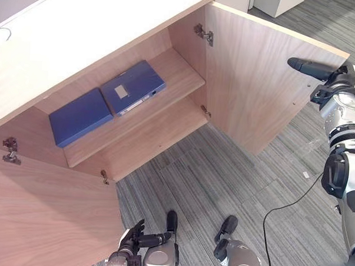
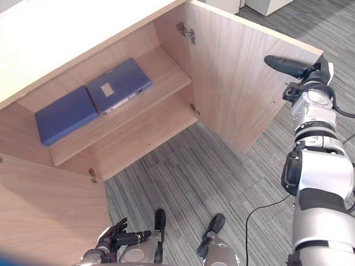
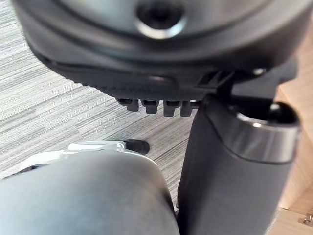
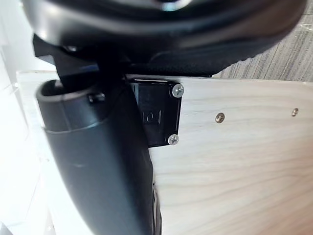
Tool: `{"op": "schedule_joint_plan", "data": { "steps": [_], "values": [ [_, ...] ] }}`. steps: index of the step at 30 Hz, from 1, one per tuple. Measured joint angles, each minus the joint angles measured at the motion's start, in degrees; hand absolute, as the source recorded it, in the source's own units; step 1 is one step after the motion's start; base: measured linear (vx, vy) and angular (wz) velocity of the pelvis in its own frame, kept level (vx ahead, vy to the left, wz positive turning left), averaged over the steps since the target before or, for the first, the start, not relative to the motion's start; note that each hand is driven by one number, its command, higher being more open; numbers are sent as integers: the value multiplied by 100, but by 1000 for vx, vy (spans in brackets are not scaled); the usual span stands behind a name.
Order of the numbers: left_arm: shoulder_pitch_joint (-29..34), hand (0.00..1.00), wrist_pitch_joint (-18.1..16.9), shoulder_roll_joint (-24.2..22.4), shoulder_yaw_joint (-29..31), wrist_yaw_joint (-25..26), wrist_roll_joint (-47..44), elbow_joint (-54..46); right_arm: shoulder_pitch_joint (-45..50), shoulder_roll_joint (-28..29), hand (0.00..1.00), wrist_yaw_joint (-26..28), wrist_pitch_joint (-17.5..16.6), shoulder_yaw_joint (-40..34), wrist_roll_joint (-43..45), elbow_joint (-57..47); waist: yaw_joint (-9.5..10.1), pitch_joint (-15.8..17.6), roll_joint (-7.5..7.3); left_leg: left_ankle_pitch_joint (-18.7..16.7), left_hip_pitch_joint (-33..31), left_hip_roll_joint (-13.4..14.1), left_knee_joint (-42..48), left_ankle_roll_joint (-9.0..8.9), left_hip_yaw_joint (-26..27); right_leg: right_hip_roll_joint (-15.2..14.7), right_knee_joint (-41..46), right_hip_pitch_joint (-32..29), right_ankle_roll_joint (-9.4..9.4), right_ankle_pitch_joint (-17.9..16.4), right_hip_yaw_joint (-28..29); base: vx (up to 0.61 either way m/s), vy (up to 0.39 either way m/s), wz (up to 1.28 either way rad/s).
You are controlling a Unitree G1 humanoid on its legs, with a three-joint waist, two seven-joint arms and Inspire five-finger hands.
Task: Walk over to the cabinet, pick up the folder, carry it to the office cabinet, place the folder inside the office cabinet, then close the office cabinet door
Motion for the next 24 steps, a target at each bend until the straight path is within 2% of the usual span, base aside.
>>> {"op": "schedule_joint_plan", "data": {
  "steps": [5,8,11,12,14,16,17,18,19,21,24],
  "values": [
    [-44,100,-34,4,0,5,10,152,803,116,100,190,-167,781,-346,-828,-17,4,-6,-27,104,23,2,-31,168,36,1,2,-1,6,160,-5,14,-18],
    [-94,100,-49,21,5,6,133,224,1341,165,100,262,-165,1572,-623,-1551,-54,18,-40,-64,165,105,53,-76,325,124,-26,2,4,-7,288,-12,-11,-29],
    [-93,100,-76,119,10,-7,227,312,2046,65,100,434,-170,2823,-663,-2912,-209,-34,-156,-79,190,233,159,-85,482,282,-100,-7,-65,-38,461,5,-44,-34],
    [-93,100,-104,146,45,-13,268,358,2206,-81,100,572,-183,3470,-650,-3365,-221,-77,-217,-80,188,284,218,-83,554,357,-161,-6,-71,-39,537,26,-82,-43],
    [-88,100,-124,156,229,-56,463,492,2373,-406,100,1297,-309,5000,-538,-4320,-255,-257,-354,-79,157,414,346,-84,656,516,-267,10,-124,-36,624,59,-121,-32],
    [-113,100,-126,164,238,-135,644,584,2336,-381,100,1695,-320,5717,-428,-4840,-218,-441,-387,-79,163,477,353,-83,648,587,-273,28,-262,-87,584,103,-118,8],
    [-138,100,-144,163,250,-167,784,625,2339,-354,100,2299,-306,6111,-431,-5019,-180,-510,-415,-80,202,497,345,-84,642,624,-269,102,-312,-139,499,115,-80,26],
    [-141,100,-149,163,263,-173,810,630,2339,-369,100,2462,-297,6228,-443,-5077,-169,-519,-425,-80,206,497,344,-84,641,625,-260,111,-333,-145,488,142,-63,29],
    [-145,100,-159,160,381,-202,901,671,2364,-350,100,3009,-267,6721,-449,-5266,-131,-570,-491,-79,204,496,339,-83,649,632,-219,115,-353,-188,445,93,-19,17],
    [-148,100,-146,160,550,-230,925,685,2618,-136,100,3649,-207,7253,-458,-5370,-96,-600,-574,-79,184,510,336,-84,651,649,-205,129,-358,-206,391,114,-1,18],
    [-186,100,-107,157,792,-242,1123,687,3055,133,100,4142,-122,7587,-698,-5370,-78,-610,-660,-127,199,477,332,-127,673,613,-170,123,-352,-202,397,80,45,2]
  ]
}}
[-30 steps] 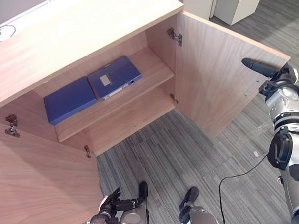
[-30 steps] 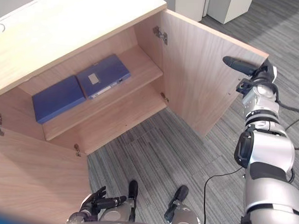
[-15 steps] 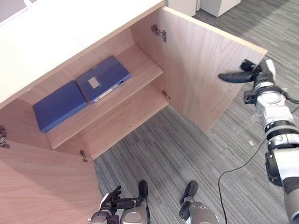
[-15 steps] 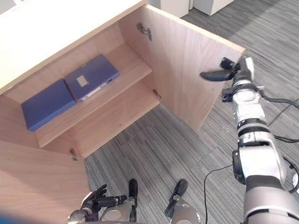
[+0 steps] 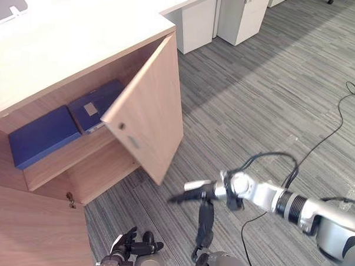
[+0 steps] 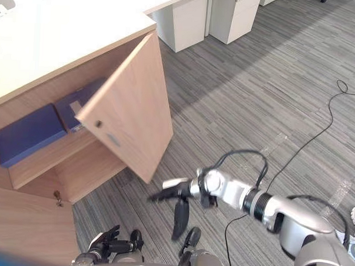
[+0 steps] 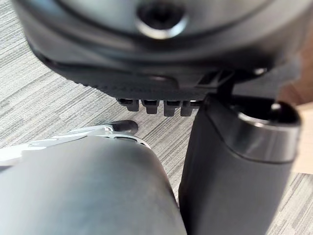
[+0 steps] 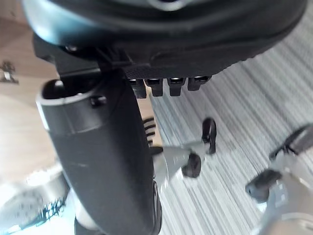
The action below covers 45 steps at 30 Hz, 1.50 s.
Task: Walk over to the cabinet, pick up the folder, carry it to the office cabinet, place the folder inside the office cabinet, then close the office cabinet door
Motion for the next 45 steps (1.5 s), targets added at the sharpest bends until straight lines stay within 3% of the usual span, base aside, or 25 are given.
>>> {"op": "schedule_joint_plan", "data": {
  "steps": [5,9,11,12,13,14,16,18,19,20,21,24,26,27,29,30,33,34,35,37,38,39,40,42,45],
  "values": [
    [20,100,14,81,336,3,135,3,27,12,100,44,42,-55,-219,1,-34,-109,-176,-259,140,-30,92,86,12,-32,-6,162,98,0,40,-15,49,-3],
    [15,100,92,134,293,1,200,122,751,286,100,-60,-16,-904,-442,186,13,-202,-290,-351,180,-72,218,84,-24,-90,-24,285,143,29,30,-22,35,2],
    [8,100,102,32,180,-6,247,121,1194,568,100,-276,-47,-1401,-689,751,22,-216,-225,-506,132,-222,480,227,-209,-447,646,161,266,-335,-130,13,116,51],
    [-12,100,78,89,-52,2,325,117,1566,797,100,-470,-63,-1905,-1195,1217,-27,-213,-217,-687,-19,-479,868,315,-426,-951,1596,22,439,-811,-319,8,158,95],
    [-17,100,66,79,-177,15,350,123,1790,889,100,-568,-62,-2232,-1439,1426,-78,-213,-173,-776,-64,-592,969,306,-634,-1206,2166,-43,578,-985,-334,-11,137,158],
    [-105,100,25,57,-389,86,400,213,2295,1174,100,-868,-73,-3196,-1968,1990,-89,-187,-89,-907,-94,-840,1145,283,-1125,-1596,3571,-537,329,-1037,706,-21,62,154],
    [-225,100,30,28,-416,221,389,224,2516,1681,100,-1329,-60,-4340,-2520,2852,-150,-194,47,-893,-303,-977,1222,291,-1785,-1340,3956,-920,320,-1262,2124,-38,-33,191],
    [-384,100,16,30,-336,478,182,175,2525,2335,100,-2324,54,-6062,-2899,3989,-224,-230,-28,-816,-794,-1366,1213,219,-2986,-896,3094,-712,904,-1650,4103,-49,-227,278],
    [-399,100,19,58,-327,568,85,140,2529,2450,100,-2693,107,-6376,-2932,4262,-208,-223,-102,-792,-940,-1489,1172,180,-3349,-853,2685,-500,1098,-1763,4487,-44,-251,236],
    [-393,100,21,94,-291,614,27,113,2548,2527,100,-2888,145,-6518,-3061,4435,-174,-212,-190,-790,-992,-1554,1113,177,-3538,-849,2408,-354,1110,-1830,4583,-91,-335,211],
    [-405,100,78,52,-80,716,-31,74,2623,2645,100,-3132,168,-6740,-3397,4798,-55,-129,-186,-778,-955,-1498,812,116,-3943,-820,2343,-227,1177,-1824,4168,-143,-415,215],
    [17,100,174,-172,566,789,-117,-115,3187,2797,100,-3179,293,-7538,-3764,5111,49,-175,-209,-812,-1051,-1551,1923,-62,-4236,-890,1991,309,967,-1779,2910,-81,-357,193],
    [156,100,222,-302,1039,799,-226,-171,3298,2802,100,-3190,301,-7698,-3770,5047,74,-215,-192,-986,-984,-1224,1804,-56,-3936,-710,1786,435,879,-1730,2447,26,-188,135],
    [156,100,246,-345,1244,860,-475,-152,3326,2823,100,-3293,342,-7743,-3626,5027,85,-213,-193,-890,-1052,-1051,1574,-153,-3646,-649,1670,502,853,-1701,2155,49,-90,97],
    [266,100,251,-341,1373,1008,-862,-56,3381,2955,100,-3471,370,-7899,-3334,5023,207,-219,-391,-705,-1072,-884,1534,-66,-2912,-665,1428,687,829,-1600,2000,60,-57,48],
    [306,100,253,-340,1475,1052,-1063,81,3478,3047,100,-3580,340,-8043,-3108,5007,240,-238,-477,-633,-1093,-814,1635,33,-2231,-672,1189,861,842,-1509,1946,56,-13,16],
    [315,100,205,-283,1537,1038,-1184,110,3682,3234,100,-3623,235,-8630,-2386,4911,206,-293,-575,-180,-1209,-807,1380,338,-1246,-727,786,1005,849,-1292,1665,9,10,44],
    [237,100,200,-285,1560,1016,-1190,124,3731,3274,100,-3615,213,-8828,-2292,4913,161,-250,-617,-338,-1263,-774,1549,470,-899,-817,729,988,857,-1246,1525,-52,107,62],
    [193,100,203,-349,1703,1001,-1246,162,3831,3375,100,-3639,240,-9545,-1792,4886,126,-146,-517,-1248,-1367,-507,3070,699,319,-908,732,1150,895,-1230,1316,-49,103,57],
    [288,100,200,-358,1714,972,-1248,210,3981,3389,100,-3718,262,-9917,-1349,4779,23,-145,-432,-1702,-1206,-414,3352,893,996,-965,663,1380,977,-1216,1005,27,114,95],
    [279,100,202,-403,1711,957,-1264,220,4059,3412,100,-3779,247,-10075,-1023,4733,-52,-183,-349,-1826,-1165,-498,3051,1114,1233,-987,671,1472,1095,-1264,676,56,149,133],
    [255,100,202,-386,1711,924,-1294,215,4084,3429,100,-3798,259,-10168,-906,4730,-85,-179,-422,-1809,-1137,-674,2805,1167,1171,-1039,677,1470,1115,-1314,530,42,157,143],
    [222,100,196,-367,1697,873,-1373,200,4139,3539,100,-3825,266,-10166,-692,4756,-83,-165,-604,-1499,-1029,-1113,2205,1233,1027,-1223,653,1450,1035,-1362,388,26,92,103],
    [251,100,215,-337,1732,795,-1478,215,4167,3656,100,-3821,230,-10163,-362,4757,-81,-215,-732,-1056,-742,-1564,1271,1264,815,-1281,605,1420,896,-1389,415,0,38,95],
    [377,100,231,-408,1671,738,-1653,180,4168,3704,100,-3770,153,-10137,-199,4723,-77,-281,-632,-586,-188,-2001,120,1288,605,-1348,573,1529,890,-1386,401,-42,13,58]
  ]
}}
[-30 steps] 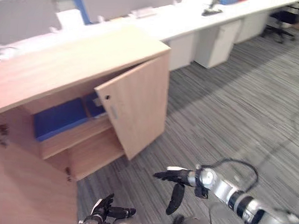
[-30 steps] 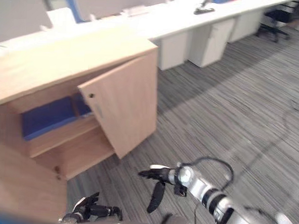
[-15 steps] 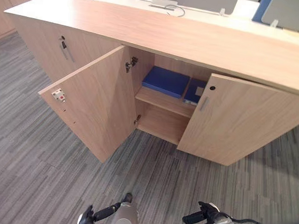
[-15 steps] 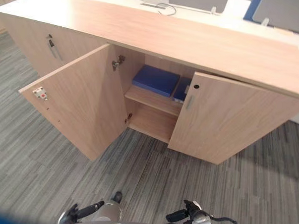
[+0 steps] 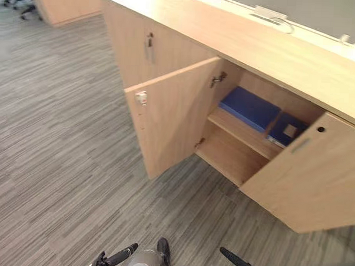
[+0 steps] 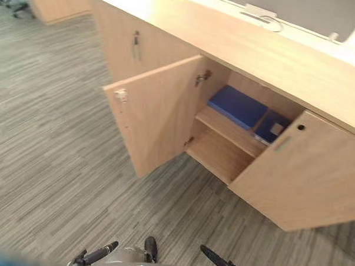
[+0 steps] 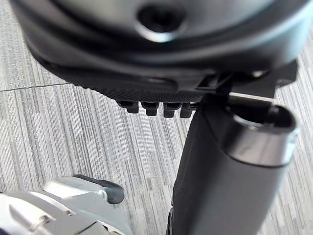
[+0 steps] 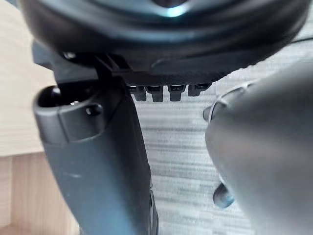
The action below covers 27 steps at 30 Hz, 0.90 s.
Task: Walk over to the cabinet, pick up the folder, carry it to the office cabinet, place the folder inside the office cabinet, then close the office cabinet door
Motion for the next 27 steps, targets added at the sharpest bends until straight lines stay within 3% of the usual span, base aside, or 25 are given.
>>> {"op": "schedule_joint_plan", "data": {
  "steps": [2,6,10,12,15,18,21,24,26,27],
  "values": [
    [140,100,12,-80,-38,-16,-83,-286,17,-32,100,4,-16,7,2,-70,-8,-40,57,221,266,-141,-577,0,-19,-17,-94,67,1,-2,-42,-21,19,35],
    [354,100,38,-268,-276,-81,-155,-1524,53,-55,100,-2,-1,66,2,-93,-28,-26,69,361,317,-200,-671,47,-54,-15,-248,212,15,-10,-229,-11,-24,19],
    [171,100,38,-253,-267,-91,-105,-2776,50,-54,100,15,11,214,-28,-100,-55,-36,21,308,421,-277,-671,123,-125,-47,-292,377,5,-42,-301,58,-56,8],
    [-63,100,39,-91,-266,-100,233,-3149,36,-63,100,27,40,209,-158,-134,-114,-29,48,242,496,-284,-671,127,-133,-42,-279,446,-105,-8,-271,86,-22,-1],
    [-514,100,140,445,-266,-123,781,-3219,14,-76,100,143,101,213,-284,-181,-186,-61,108,160,626,-186,-669,87,-90,35,-197,466,-305,139,-147,85,-10,-12],
    [-1019,100,217,1092,-282,-96,1100,-3179,0,-75,100,248,118,211,-443,-203,-194,-68,124,104,757,-21,-638,20,31,135,-102,454,-245,356,-61,104,-9,-27],
    [-1594,100,276,1851,-535,-104,1210,-2883,-1,-85,100,311,120,198,-437,-208,-265,-80,162,100,881,157,-633,8,54,239,169,408,-312,459,30,82,-43,-12],
    [-2397,100,278,2522,-910,-133,1205,-2291,0,-103,100,425,118,-24,-433,-268,-324,-73,370,123,1009,504,-631,-38,66,492,82,173,-276,188,214,20,-83,-19],
    [-2860,100,276,2826,-1233,-277,981,-2010,25,-140,100,435,121,-24,-434,-278,-334,-84,354,183,1074,578,-631,-174,123,603,-541,13,-312,477,252,-68,-129,-14],
    [-3071,100,263,3000,-1510,-413,820,-1933,63,-165,100,442,121,-61,-420,-259,-349,-155,256,118,1099,541,-632,-343,158,548,-567,-191,-159,900,258,-70,-138,-9]
  ]
}}
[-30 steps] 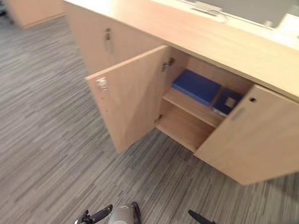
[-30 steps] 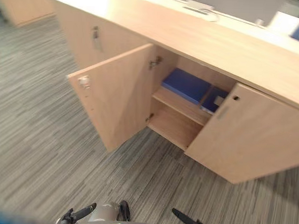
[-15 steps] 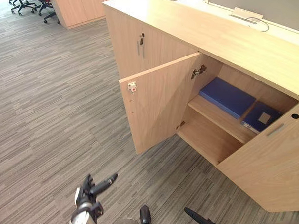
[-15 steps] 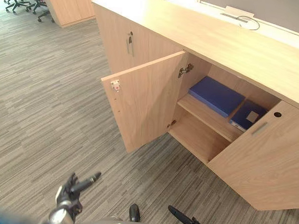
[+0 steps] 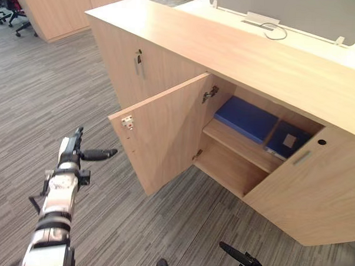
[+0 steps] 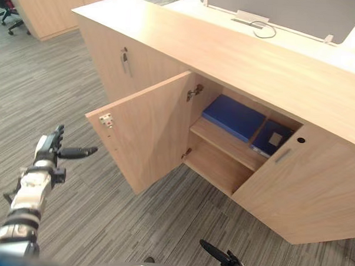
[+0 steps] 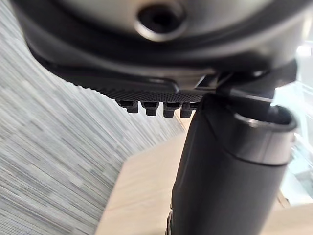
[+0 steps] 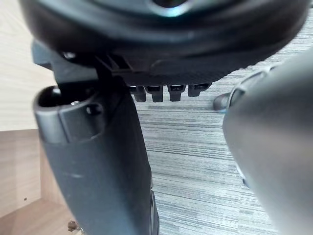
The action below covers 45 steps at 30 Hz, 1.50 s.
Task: Walk over to the cabinet, pick up the folder, carry it to the office cabinet, place the folder inside the office cabinet, then close the office cabinet door
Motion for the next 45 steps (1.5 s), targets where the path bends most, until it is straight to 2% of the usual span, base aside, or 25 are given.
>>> {"op": "schedule_joint_plan", "data": {
  "steps": [2,3,4,6,9,11,13,14,15,17,20,22,25,28,30,33,34,35,36,38,41,42,44,45],
  "values": [
    [-223,100,-12,21,-351,-177,-287,169,27,-118,100,9,9,-236,-2,127,-33,-66,154,0,28,98,-1,-100,49,80,-36,14,24,-21,138,-12,-170,-19],
    [-387,100,15,16,-628,-268,-485,363,89,-181,100,14,15,-355,1,161,-35,-95,272,-12,42,155,-3,-183,99,139,-55,22,-8,-40,199,17,-168,-29],
    [-473,100,27,67,-654,-260,-711,729,185,-239,100,13,33,-429,30,182,-32,-126,352,-13,52,201,-5,-217,160,193,-64,21,-40,-57,250,2,-191,-24],
    [-526,100,33,322,-983,-339,-757,878,358,-260,100,17,107,-439,52,204,-30,-145,381,-12,63,271,-6,-283,175,276,-57,22,-89,-57,263,-23,-144,-5],
    [-686,100,35,637,-1548,-588,-858,882,509,-235,100,27,129,-637,109,222,15,-116,302,-32,62,340,-5,-329,175,327,-55,13,-133,-54,247,-63,-70,6],
    [-890,100,36,1131,-2575,-966,-1004,886,542,-190,100,84,112,-751,206,221,16,-140,198,-41,64,292,-6,-339,196,267,-54,4,-143,-32,259,-83,42,-2],
    [-1024,100,26,1419,-3220,-1213,-1155,859,543,-149,100,120,105,-754,205,221,15,-149,147,-42,63,255,-9,-337,212,233,-59,-2,-121,-17,276,-85,75,-5],
    [-1095,100,24,1690,-3801,-1473,-1225,745,548,-106,100,157,102,-809,204,221,9,-181,96,-45,60,213,-28,-328,252,193,-67,-18,-93,-1,298,-94,94,-16],
    [-1094,100,16,1973,-4401,-1654,-1234,455,569,-33,100,217,100,-845,201,224,9,-201,72,-54,59,182,-31,-313,312,155,-74,-37,-53,25,329,-97,118,-18],
    [-1086,100,-2,2236,-5177,-2059,-1169,-96,638,-1,100,295,103,-860,197,228,5,-201,75,-86,58,109,-32,-256,349,82,-94,-45,21,72,368,-57,101,-11],
    [-1058,100,-102,2262,-5630,-2348,-1069,-650,667,-2,100,314,101,-853,196,234,-9,-202,74,-109,53,36,-33,-203,349,17,-130,-41,97,124,383,-36,83,-2],
    [-1052,100,-152,2276,-6227,-2546,-973,-1293,654,-11,100,330,66,-818,191,267,-76,-271,59,-106,-33,-9,-33,-136,342,-26,-145,-85,116,155,401,-7,59,2],
    [-1047,100,-196,2296,-6783,-2786,-986,-2070,610,-14,100,369,45,-734,187,346,-161,-346,0,-81,-149,-24,-28,-84,340,-30,-197,-184,132,196,405,0,0,0],
    [-1082,100,-208,2205,-6859,-2784,-985,-2710,579,-20,100,394,-26,-533,187,359,-349,-388,-53,-77,-162,-28,-3,-80,337,-15,-254,-178,127,211,417,36,-17,-3],
    [-1142,100,-206,2211,-6788,-2771,-1000,-3164,576,-60,100,411,-73,-396,194,387,-417,-397,-28,-77,-172,-29,-2,-79,325,-10,-269,-182,126,211,425,39,-26,-3],
    [-1095,100,-226,2341,-6543,-2786,-1179,-4350,571,-125,100,427,-132,-382,209,451,-417,-439,43,-76,-198,-28,0,-78,249,-3,-272,-177,123,209,378,41,-32,11],
    [-1041,100,-340,2331,-6422,-2753,-1255,-4996,570,-173,100,428,-131,-311,215,457,-415,-460,75,-76,-209,-27,1,-78,177,-3,-267,-161,122,208,324,39,-34,27],
    [-998,100,-601,2230,-6338,-2627,-1257,-5684,554,-235,100,427,-132,-157,224,460,-404,-483,101,-76,-209,-19,2,-78,150,-1,-239,-157,117,205,288,26,-22,21],
    [-998,100,-707,2169,-6324,-2593,-1254,-5885,531,-246,100,430,-130,-119,224,468,-387,-489,108,-76,-199,-16,3,-78,150,-1,-225,-151,114,204,289,16,-11,9],
    [-999,100,-1031,1880,-6279,-2576,-1251,-6196,394,-291,100,443,-128,53,227,527,-378,-501,127,-79,-103,-11,4,-81,140,-3,-184,-65,88,187,288,0,0,0],
    [-965,100,-1024,1738,-6236,-2592,-1256,-6076,331,-304,100,471,-141,61,221,555,-399,-534,165,-125,-69,3,4,-82,139,4,-140,-53,43,154,293,-31,-4,-2],
    [-831,100,-1007,1711,-6161,-2592,-1254,-5988,330,-312,100,485,-143,65,220,555,-420,-540,175,-162,-70,9,3,-89,142,10,-139,-61,47,136,295,-78,-3,-4],
    [-17,100,-995,1369,-5763,-2560,-1184,-5531,345,-327,100,485,-130,98,224,557,-458,-538,171,-175,-60,2,4,-79,173,-1,-131,-67,69,87,334,-86,-4,-8],
    [181,100,-992,1245,-5692,-2546,-1145,-5378,359,-327,100,485,-127,115,220,559,-463,-533,162,-176,-55,2,4,-79,183,-3,-123,-69,76,67,348,-61,-12,-8]
  ]
}}
